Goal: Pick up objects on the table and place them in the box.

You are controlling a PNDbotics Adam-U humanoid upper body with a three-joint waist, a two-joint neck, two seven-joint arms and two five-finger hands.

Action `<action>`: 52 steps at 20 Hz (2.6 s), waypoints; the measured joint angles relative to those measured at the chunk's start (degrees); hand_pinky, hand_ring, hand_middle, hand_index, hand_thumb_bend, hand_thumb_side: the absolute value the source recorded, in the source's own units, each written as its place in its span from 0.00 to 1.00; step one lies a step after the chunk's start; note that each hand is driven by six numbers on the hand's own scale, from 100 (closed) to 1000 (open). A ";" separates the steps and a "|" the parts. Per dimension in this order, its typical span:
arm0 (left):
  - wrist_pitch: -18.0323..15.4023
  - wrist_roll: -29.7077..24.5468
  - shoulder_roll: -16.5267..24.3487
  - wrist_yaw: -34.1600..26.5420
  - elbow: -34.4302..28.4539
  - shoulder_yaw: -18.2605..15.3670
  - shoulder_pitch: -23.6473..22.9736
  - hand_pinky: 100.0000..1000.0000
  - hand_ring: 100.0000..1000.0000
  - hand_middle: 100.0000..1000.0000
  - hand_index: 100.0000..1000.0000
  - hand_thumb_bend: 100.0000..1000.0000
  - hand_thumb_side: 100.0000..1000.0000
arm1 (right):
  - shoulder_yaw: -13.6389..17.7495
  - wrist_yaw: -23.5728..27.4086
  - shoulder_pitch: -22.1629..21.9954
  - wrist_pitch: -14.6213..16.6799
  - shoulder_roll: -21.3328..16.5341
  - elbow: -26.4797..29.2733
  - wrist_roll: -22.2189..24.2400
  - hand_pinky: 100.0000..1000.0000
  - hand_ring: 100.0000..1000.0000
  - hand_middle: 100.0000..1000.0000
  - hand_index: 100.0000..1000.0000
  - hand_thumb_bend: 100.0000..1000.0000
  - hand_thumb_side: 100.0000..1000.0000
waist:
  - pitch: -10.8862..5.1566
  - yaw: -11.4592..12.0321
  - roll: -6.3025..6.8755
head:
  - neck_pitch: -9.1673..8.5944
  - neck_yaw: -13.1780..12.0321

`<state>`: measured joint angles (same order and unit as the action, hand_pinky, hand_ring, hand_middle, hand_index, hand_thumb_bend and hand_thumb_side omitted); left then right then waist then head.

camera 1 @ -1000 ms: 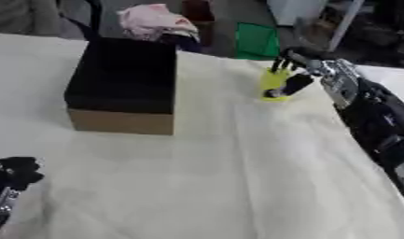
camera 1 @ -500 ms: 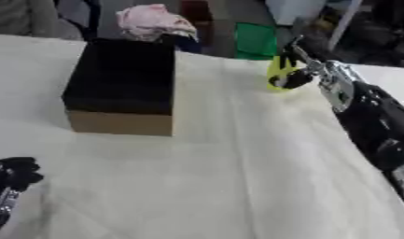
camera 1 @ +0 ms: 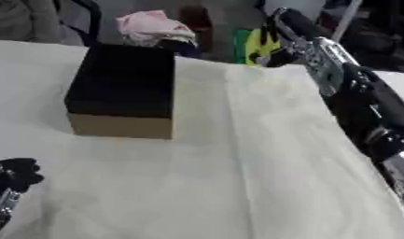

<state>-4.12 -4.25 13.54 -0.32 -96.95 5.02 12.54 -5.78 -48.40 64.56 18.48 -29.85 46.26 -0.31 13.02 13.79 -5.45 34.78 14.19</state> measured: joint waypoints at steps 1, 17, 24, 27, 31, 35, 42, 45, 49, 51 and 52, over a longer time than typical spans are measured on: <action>0.00 -0.04 0.00 -0.04 0.01 0.00 -0.02 0.64 0.53 0.52 0.65 0.49 0.58 | -0.31 0.30 0.61 0.14 0.64 0.54 0.36 0.57 0.60 0.16 0.37 0.35 0.00 | -0.06 0.15 -0.01 | 0.01 0.01; 0.04 -0.85 -0.48 -0.40 0.07 0.43 -0.06 0.65 0.53 0.52 0.64 0.49 0.57 | -3.50 0.42 4.57 2.52 11.87 0.61 3.83 0.58 0.62 0.23 0.45 0.39 0.00 | -0.42 2.71 0.21 | 0.01 1.75; 0.00 -1.03 -0.74 -0.51 0.10 0.70 -0.05 0.65 0.53 0.52 0.64 0.49 0.57 | -4.87 -1.32 3.39 4.50 15.42 -0.64 5.33 0.62 0.69 0.47 0.69 0.55 0.20 | -0.42 2.56 0.83 | 0.01 2.10; 0.00 -1.04 -0.97 -0.56 0.12 0.72 -0.05 0.65 0.53 0.52 0.64 0.49 0.57 | -4.89 -1.84 2.83 4.94 15.98 -1.53 5.87 0.67 0.77 0.70 0.83 0.65 0.23 | -0.40 2.21 1.10 | 0.01 2.09; 0.00 -1.04 -0.99 -0.61 0.14 0.71 -0.10 0.65 0.53 0.52 0.64 0.49 0.57 | -4.82 -1.53 2.20 5.24 15.92 -1.84 6.32 0.66 0.78 0.71 0.85 0.58 0.23 | -0.40 1.12 1.38 | 0.25 1.90; -0.05 -0.90 -1.00 -0.61 0.18 0.58 -0.59 0.65 0.53 0.52 0.64 0.49 0.57 | -4.47 1.53 1.10 5.41 15.08 -0.33 5.81 0.65 0.77 0.69 0.85 0.62 0.11 | -0.60 -0.81 1.73 | 0.53 1.00; -0.02 -0.19 -1.02 -0.61 0.22 -0.16 -1.48 0.65 0.53 0.52 0.64 0.49 0.57 | -4.10 8.06 -2.81 3.47 10.56 8.02 3.06 0.62 0.76 0.66 0.86 0.45 0.06 | -1.40 -5.30 2.76 | 2.04 -1.46; -0.05 0.18 -1.02 -0.61 0.23 -0.46 -1.89 0.65 0.53 0.52 0.64 0.49 0.57 | -3.95 10.91 -5.83 2.29 8.23 12.54 1.33 0.59 0.75 0.64 0.85 0.37 0.09 | -1.50 -6.80 3.01 | 2.85 -2.61; -0.06 0.64 -1.02 -0.59 0.24 -0.83 -2.23 0.65 0.53 0.52 0.64 0.49 0.57 | -3.13 14.77 -11.13 0.23 4.81 18.72 -2.00 0.58 0.74 0.63 0.85 0.33 0.12 | -1.57 -8.75 3.76 | 4.08 -4.09; -0.02 0.77 -1.02 -0.58 0.25 -1.00 -2.49 0.65 0.53 0.52 0.64 0.49 0.57 | -3.08 16.63 -14.04 -0.65 3.38 21.76 -3.67 0.58 0.74 0.62 0.85 0.31 0.14 | -1.73 -9.53 3.96 | 4.66 -4.67; -0.04 0.85 -1.02 -0.58 0.25 -1.06 -2.50 0.65 0.53 0.52 0.64 0.49 0.57 | -3.09 17.59 -15.47 -1.07 2.71 23.33 -4.37 0.58 0.74 0.62 0.85 0.30 0.15 | -1.79 -9.89 4.07 | 4.97 -4.95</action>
<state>-4.16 -3.40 12.52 -0.90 -96.71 3.97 10.04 -8.87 -30.81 49.09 17.41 -27.14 69.59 -4.68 11.24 3.90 -1.39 39.75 9.24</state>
